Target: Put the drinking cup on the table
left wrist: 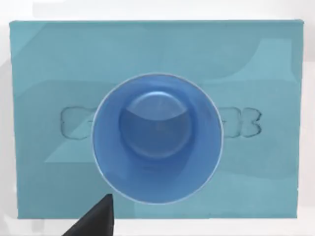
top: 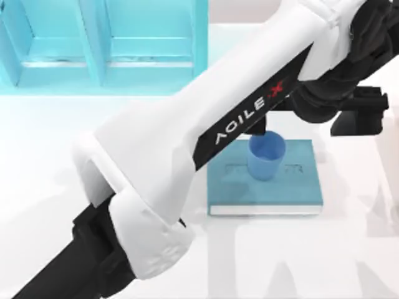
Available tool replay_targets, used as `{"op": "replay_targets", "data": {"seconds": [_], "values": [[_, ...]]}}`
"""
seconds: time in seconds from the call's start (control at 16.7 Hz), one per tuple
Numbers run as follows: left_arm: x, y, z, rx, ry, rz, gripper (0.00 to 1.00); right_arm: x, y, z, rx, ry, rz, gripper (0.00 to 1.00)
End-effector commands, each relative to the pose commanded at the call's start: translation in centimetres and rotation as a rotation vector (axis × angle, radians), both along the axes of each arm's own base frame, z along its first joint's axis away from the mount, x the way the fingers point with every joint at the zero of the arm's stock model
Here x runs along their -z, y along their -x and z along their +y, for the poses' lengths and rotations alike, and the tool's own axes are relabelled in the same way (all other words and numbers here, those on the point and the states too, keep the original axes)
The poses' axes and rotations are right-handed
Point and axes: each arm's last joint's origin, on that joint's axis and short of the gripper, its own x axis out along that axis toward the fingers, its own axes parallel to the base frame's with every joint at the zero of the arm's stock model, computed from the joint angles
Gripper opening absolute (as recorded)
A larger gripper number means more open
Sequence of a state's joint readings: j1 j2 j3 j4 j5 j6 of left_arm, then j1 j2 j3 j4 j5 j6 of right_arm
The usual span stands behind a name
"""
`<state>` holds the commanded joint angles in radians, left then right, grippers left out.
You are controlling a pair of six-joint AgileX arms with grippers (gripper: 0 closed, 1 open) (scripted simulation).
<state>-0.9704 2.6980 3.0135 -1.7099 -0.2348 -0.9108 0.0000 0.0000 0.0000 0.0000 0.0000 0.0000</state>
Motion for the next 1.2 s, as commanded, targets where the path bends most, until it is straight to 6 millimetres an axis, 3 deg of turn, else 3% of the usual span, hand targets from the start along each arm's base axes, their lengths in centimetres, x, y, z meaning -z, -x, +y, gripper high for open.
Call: {"op": "replay_targets", "data": {"seconds": [0.6, 0.96, 1.2], "values": [[7.4, -2.1, 0.2, 0.000, 0.003, -0.002, 1.00, 0.0, 0.0, 0.0, 0.000, 0.000, 0.000, 1.00], [7.9, -2.2, 0.4, 0.000, 0.002, -0.001, 1.00, 0.0, 0.0, 0.0, 0.000, 0.000, 0.000, 1.00], [7.9, -2.2, 0.4, 0.000, 0.002, -0.001, 0.70, 0.0, 0.0, 0.0, 0.000, 0.000, 0.000, 1.00]]}}
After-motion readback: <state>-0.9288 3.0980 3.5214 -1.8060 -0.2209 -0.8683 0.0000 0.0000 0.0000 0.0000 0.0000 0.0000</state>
